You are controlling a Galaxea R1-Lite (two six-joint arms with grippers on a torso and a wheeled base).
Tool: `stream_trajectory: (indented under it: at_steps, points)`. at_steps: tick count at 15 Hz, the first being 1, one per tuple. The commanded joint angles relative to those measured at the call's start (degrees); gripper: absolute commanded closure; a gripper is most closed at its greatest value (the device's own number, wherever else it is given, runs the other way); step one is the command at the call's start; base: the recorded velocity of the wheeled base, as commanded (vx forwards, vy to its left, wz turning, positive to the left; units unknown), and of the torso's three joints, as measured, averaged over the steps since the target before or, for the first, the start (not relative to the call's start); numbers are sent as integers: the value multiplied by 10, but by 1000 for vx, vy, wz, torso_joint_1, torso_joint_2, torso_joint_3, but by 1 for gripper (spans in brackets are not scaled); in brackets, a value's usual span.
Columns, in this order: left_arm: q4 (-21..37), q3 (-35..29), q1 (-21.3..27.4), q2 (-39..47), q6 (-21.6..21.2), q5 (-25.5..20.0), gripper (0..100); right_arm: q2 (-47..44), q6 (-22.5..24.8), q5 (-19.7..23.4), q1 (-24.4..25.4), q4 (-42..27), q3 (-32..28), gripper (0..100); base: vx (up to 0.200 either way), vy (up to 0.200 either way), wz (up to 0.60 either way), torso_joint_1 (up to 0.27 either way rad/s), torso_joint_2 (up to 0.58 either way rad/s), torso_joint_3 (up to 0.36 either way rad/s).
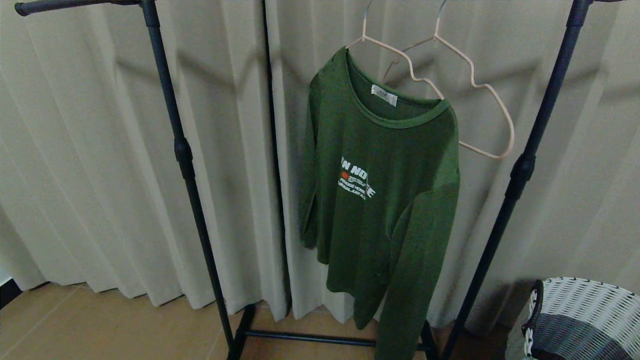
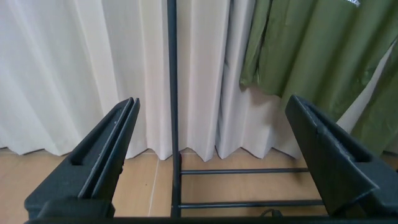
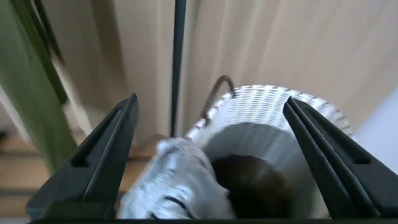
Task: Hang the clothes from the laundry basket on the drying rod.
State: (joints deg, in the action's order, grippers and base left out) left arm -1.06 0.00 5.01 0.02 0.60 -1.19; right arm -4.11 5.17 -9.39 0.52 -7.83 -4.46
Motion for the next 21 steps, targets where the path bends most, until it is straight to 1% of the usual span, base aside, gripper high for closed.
stream_trajectory:
  at_steps: [1, 3, 4, 6, 8, 10, 11, 13, 18, 21]
  points:
    - [0, 0, 0, 0, 0, 0, 0, -123, 64, -4, 6, -28, -41, 0, 0, 0, 0, 0, 0, 0]
    - [0, 0, 0, 0, 0, 0, 0, -245, 132, -5, 5, -28, -55, 0, 0, 0, 0, 0, 0, 0]
    - [0, 0, 0, 0, 0, 0, 0, -314, 159, -5, 4, -27, -63, 0, 0, 0, 0, 0, 0, 0]
    - [1, 0, 0, 0, -2, 0, 0, -417, 208, -5, 4, -25, -86, 0, 0, 0, 0, 0, 0, 0]
    - [1, 0, 0, 0, -4, 0, 0, -539, 279, -11, 4, -25, -112, 0, 0, 0, 0, 0, 0, 0]
    - [1, 0, 0, 0, -4, 0, 0, -606, 315, -27, 4, -24, -116, 0, 0, 0, 0, 0, 0, 0]
    - [1, 0, 0, 0, -4, 0, 0, -665, 341, -49, 4, -9, -116, 0, 0, 0, 0, 0, 0, 0]
    - [1, 0, 0, 0, -4, 0, 0, -738, 353, -54, 4, 41, -108, 0, 0, 0, 0, 0, 0, 0]
    - [1, 0, 0, 0, -4, 0, 0, -824, 352, -52, 4, 76, -104, 0, 0, 0, 0, 0, 0, 0]
    - [1, 0, 0, 0, -3, 0, 0, -878, 352, -52, -3, 123, -100, 0, 0, 0, 0, 0, 0, 0]
